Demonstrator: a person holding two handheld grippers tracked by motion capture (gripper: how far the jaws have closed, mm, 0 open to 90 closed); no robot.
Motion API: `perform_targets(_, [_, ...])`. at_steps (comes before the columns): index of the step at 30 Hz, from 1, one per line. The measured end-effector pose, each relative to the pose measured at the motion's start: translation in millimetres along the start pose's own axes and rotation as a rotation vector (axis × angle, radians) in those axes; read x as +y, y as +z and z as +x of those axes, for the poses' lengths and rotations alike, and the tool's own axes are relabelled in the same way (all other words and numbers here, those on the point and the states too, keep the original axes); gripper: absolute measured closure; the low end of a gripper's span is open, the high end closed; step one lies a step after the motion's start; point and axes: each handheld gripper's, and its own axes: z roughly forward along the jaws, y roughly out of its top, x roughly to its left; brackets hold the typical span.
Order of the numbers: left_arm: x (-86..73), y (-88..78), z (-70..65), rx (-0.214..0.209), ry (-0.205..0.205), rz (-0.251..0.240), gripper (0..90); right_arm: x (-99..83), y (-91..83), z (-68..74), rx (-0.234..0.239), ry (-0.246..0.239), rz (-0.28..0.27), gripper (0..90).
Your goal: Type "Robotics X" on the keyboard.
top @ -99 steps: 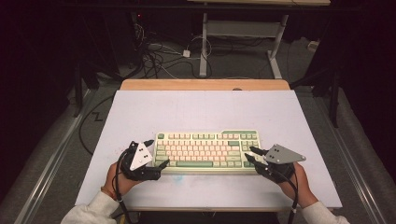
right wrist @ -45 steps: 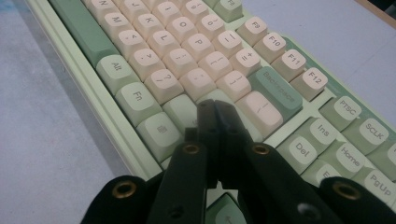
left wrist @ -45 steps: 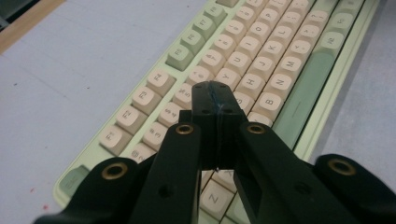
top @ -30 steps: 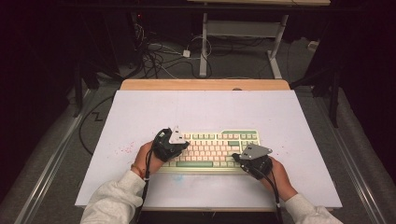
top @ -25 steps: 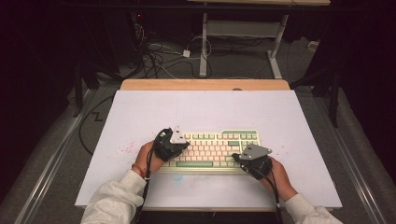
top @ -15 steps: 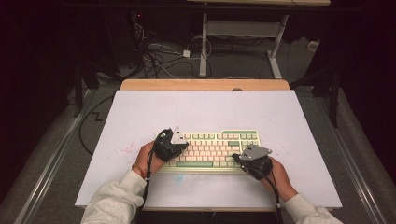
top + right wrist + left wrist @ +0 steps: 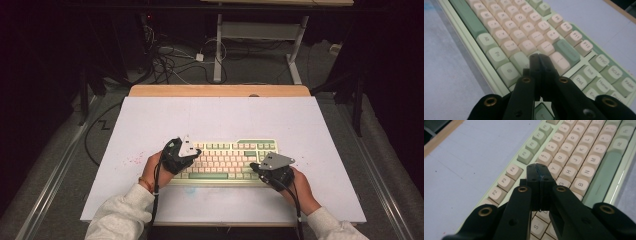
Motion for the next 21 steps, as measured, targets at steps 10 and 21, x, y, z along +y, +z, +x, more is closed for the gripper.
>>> perform_targets(10, [-3.0,-13.1,-3.0,0.011,0.013,-0.054,87.5,1.6,-12.6,-2.0,-0.005,-0.001,-0.035,90.0])
perform_targets(21, [-20.1,-24.6,-2.0,0.045,0.022,-0.073,87.4,2.1,-20.5,-3.6,-0.014,0.008,-0.054,90.0])
